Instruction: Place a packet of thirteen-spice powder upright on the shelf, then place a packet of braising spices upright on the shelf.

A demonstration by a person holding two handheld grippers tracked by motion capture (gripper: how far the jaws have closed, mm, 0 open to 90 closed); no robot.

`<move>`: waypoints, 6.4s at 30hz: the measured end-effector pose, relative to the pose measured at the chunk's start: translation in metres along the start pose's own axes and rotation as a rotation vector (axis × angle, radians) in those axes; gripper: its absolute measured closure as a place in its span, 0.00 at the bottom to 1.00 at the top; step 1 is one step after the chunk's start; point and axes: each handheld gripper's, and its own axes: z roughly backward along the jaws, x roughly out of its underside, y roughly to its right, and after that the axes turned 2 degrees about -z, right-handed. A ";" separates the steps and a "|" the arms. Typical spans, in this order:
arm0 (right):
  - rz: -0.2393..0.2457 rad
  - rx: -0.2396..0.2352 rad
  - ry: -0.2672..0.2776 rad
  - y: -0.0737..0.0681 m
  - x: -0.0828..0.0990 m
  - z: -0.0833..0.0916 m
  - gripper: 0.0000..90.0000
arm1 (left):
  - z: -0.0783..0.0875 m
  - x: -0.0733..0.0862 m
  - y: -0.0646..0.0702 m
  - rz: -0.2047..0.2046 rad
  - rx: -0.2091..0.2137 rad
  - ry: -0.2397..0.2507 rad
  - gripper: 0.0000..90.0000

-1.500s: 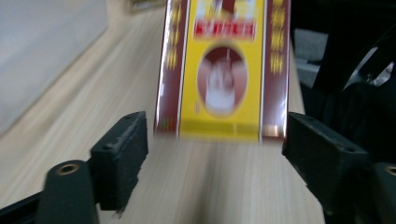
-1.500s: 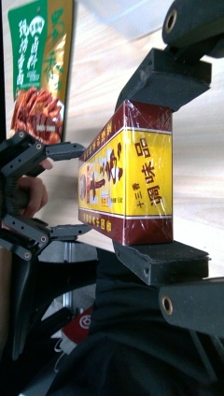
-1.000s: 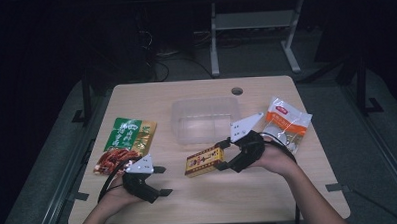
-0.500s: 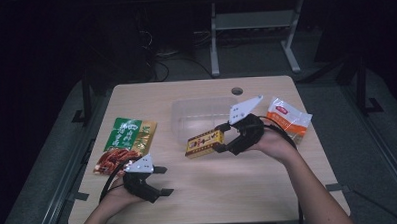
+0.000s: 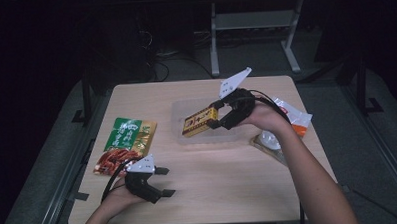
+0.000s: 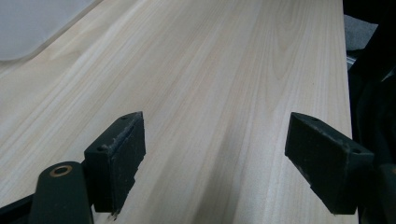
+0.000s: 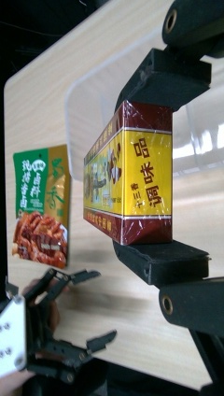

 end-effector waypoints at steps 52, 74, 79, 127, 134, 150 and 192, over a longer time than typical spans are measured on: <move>0.085 0.029 -0.194 0.053 -0.049 -0.090 0.35 | -0.001 -0.001 -0.001 0.015 0.036 0.006 0.22; 0.062 0.022 -0.198 0.053 -0.057 -0.110 0.35 | -0.002 0.000 0.000 0.016 0.042 -0.007 0.22; 0.069 0.016 -0.208 0.052 -0.058 -0.119 0.35 | -0.001 0.000 0.000 0.016 0.042 -0.006 0.22; -0.145 0.130 -0.084 0.020 -0.007 -0.054 0.16 | 0.004 -0.006 -0.001 0.059 -0.066 0.006 0.18; -0.183 0.164 -0.055 0.002 0.016 -0.037 0.17 | 0.004 -0.013 -0.003 0.055 -0.105 -0.015 0.18; -0.241 0.219 -0.056 -0.047 0.073 -0.027 0.17 | -0.005 -0.029 -0.013 0.055 -0.133 -0.045 0.19; -0.415 0.242 -0.064 -0.124 0.168 -0.006 0.17 | 0.051 0.002 -0.041 0.197 -0.408 -0.049 0.19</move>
